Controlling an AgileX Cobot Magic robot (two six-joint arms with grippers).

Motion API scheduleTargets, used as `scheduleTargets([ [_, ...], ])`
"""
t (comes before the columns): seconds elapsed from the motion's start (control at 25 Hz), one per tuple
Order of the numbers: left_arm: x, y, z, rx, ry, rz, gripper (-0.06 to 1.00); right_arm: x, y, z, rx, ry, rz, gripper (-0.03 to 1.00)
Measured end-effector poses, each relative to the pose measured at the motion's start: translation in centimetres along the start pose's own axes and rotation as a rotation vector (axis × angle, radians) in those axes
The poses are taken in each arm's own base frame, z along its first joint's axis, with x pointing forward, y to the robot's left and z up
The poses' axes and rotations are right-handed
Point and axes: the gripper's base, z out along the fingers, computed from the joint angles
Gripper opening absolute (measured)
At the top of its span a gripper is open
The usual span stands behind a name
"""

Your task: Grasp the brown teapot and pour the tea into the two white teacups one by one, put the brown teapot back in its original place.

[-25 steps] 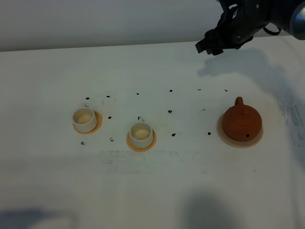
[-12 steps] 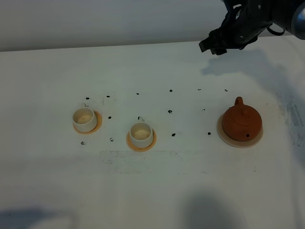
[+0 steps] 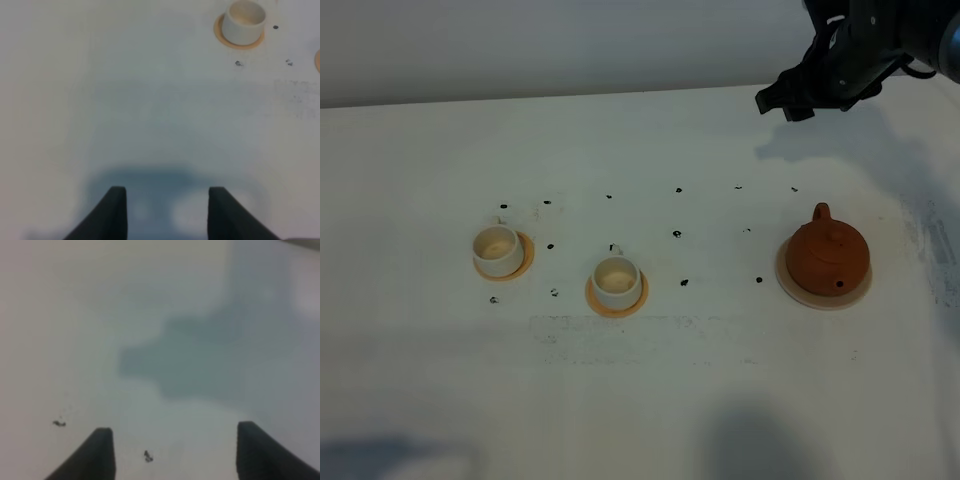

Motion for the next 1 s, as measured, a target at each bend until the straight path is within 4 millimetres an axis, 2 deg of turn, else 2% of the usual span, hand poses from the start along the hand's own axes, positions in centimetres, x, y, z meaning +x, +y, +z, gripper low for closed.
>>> scheduleTargets([
  [0.8, 0.0, 0.0, 0.0, 0.000, -0.001, 0.000, 0.38, 4.3, 0.3, 2.6, -0.005, 0.107, -0.009, 0.53],
  [1.0, 0.0, 0.0, 0.0, 0.000, -0.001, 0.000, 0.38, 4.5, 0.2, 2.6, -0.001, 0.120, -0.014, 0.53],
])
